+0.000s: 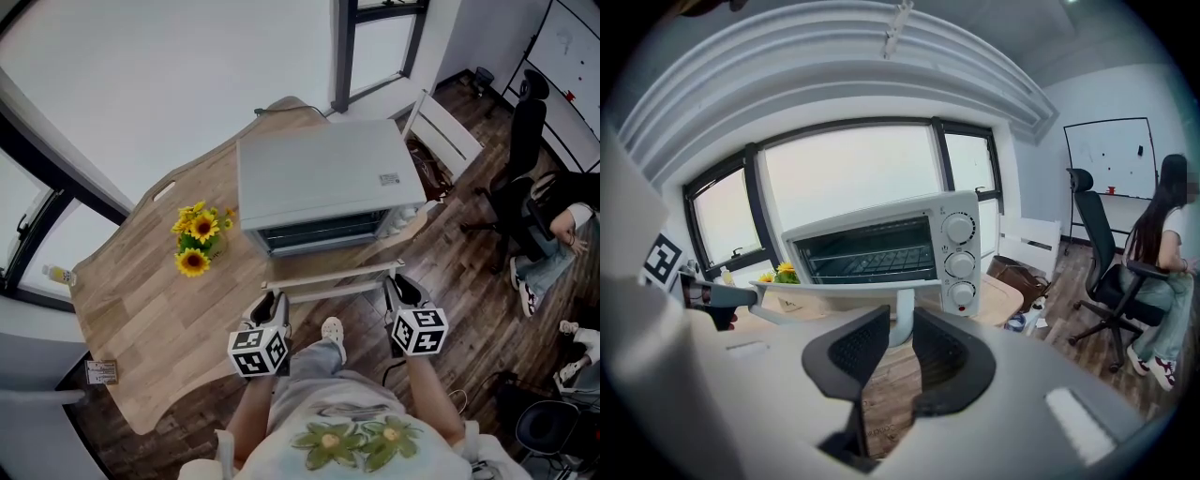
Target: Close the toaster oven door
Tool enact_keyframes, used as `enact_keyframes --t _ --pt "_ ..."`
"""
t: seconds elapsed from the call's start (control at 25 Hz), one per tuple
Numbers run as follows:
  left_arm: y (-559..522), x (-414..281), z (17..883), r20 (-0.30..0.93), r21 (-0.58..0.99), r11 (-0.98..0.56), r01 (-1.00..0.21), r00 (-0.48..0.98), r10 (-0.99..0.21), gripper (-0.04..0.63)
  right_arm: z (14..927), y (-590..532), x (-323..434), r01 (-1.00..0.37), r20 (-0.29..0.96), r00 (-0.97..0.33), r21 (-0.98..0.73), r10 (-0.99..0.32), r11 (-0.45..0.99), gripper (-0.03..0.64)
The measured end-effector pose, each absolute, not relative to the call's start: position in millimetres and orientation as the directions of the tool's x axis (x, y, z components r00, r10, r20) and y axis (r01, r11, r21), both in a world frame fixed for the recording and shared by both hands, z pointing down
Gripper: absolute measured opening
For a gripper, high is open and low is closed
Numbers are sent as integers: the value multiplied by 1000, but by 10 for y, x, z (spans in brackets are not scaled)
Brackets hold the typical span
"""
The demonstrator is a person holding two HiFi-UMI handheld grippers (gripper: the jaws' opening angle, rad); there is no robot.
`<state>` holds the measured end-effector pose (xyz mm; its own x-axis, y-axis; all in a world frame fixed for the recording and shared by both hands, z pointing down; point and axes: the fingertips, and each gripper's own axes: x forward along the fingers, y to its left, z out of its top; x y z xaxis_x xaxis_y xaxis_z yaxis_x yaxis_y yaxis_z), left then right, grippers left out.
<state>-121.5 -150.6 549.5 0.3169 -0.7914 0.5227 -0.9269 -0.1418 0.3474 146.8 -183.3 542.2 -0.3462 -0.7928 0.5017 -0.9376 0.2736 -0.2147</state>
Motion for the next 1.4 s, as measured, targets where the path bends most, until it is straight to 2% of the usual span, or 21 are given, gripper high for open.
enact_keyframes --t 1.4 --pt "-2043 -1322 5136 513 401 -106 -910 318 -797 109 5039 -2375 1374 -917 480 -395 -261 -784 302 83"
